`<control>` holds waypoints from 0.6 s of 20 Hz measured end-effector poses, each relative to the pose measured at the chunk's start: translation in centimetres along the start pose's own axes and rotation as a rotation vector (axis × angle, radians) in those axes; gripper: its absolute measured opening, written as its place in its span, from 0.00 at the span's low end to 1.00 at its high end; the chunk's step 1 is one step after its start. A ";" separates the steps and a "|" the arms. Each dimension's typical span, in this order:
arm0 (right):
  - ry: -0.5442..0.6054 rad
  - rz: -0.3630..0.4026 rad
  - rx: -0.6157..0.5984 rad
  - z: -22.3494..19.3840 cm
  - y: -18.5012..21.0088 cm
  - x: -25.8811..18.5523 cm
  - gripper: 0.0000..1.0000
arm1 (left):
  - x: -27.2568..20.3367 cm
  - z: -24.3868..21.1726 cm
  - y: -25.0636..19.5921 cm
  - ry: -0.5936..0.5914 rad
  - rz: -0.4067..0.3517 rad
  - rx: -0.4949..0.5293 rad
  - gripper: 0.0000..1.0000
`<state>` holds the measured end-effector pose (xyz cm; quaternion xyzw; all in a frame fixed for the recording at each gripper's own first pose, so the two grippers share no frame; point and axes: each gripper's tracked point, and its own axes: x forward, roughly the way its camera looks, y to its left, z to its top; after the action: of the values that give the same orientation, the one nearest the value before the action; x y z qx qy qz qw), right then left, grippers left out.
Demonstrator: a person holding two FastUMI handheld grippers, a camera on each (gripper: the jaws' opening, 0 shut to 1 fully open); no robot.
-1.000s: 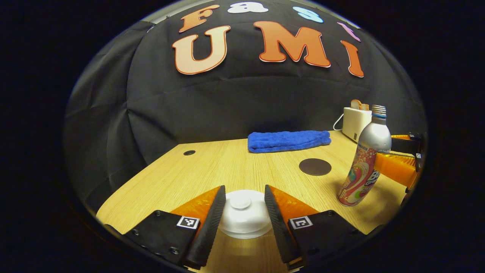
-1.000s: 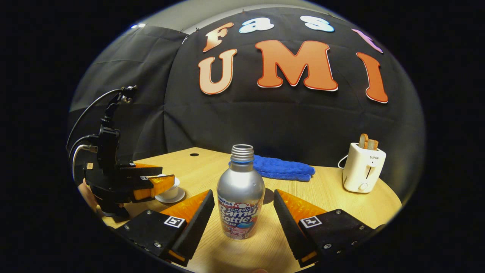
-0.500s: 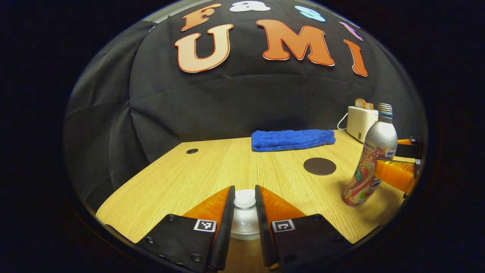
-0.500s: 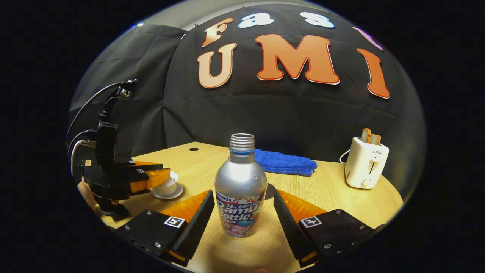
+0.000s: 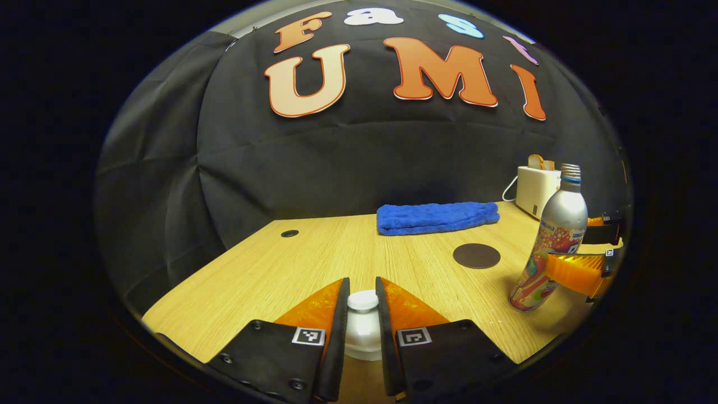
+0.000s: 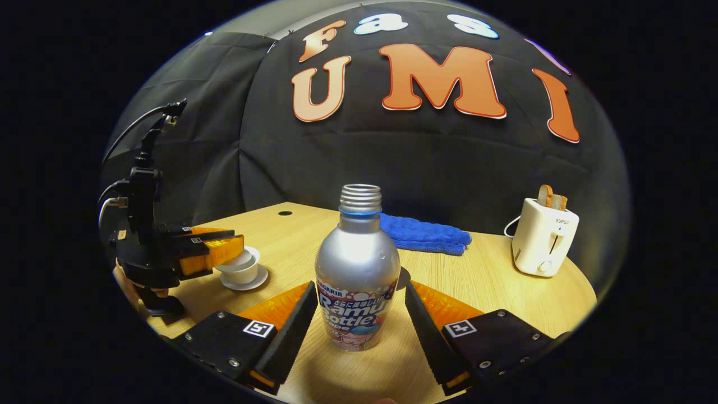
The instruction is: Open the teacup lid with one hand, grasp the water bottle and pour water into the teacup with the other hand; after pouring, place the water bottle on the coaster and then close the teacup lid.
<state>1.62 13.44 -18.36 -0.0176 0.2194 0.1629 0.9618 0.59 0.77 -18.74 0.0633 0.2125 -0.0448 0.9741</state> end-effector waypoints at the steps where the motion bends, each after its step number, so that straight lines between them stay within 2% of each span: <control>1: 0.005 -0.001 0.001 -0.1 0.1 0.2 0.93 | 0.0 0.4 0.3 -0.012 0.005 0.000 0.36; 2: 0.012 0.001 0.002 -0.3 0.2 0.3 0.93 | -0.1 0.7 0.3 -0.022 0.005 -0.006 0.33; 3: 0.019 0.003 0.004 -0.5 0.3 0.4 0.92 | -0.3 0.8 0.4 -0.029 0.005 -0.010 0.35; 6: 0.049 0.005 0.006 -1.3 0.6 1.0 0.89 | -0.7 1.5 0.8 -0.049 0.011 -0.012 0.33; 8: 0.064 0.003 0.013 -1.6 0.5 1.0 0.82 | -1.0 2.0 1.1 -0.063 0.017 -0.016 0.29; 12: 0.087 -0.005 0.011 -1.4 0.7 1.0 0.79 | -1.6 2.6 2.0 -0.085 0.031 -0.029 0.33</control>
<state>1.66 14.30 -20.05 -0.0202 0.2619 0.1583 0.9518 0.43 2.49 -15.56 0.0507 0.1706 -0.0293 0.9836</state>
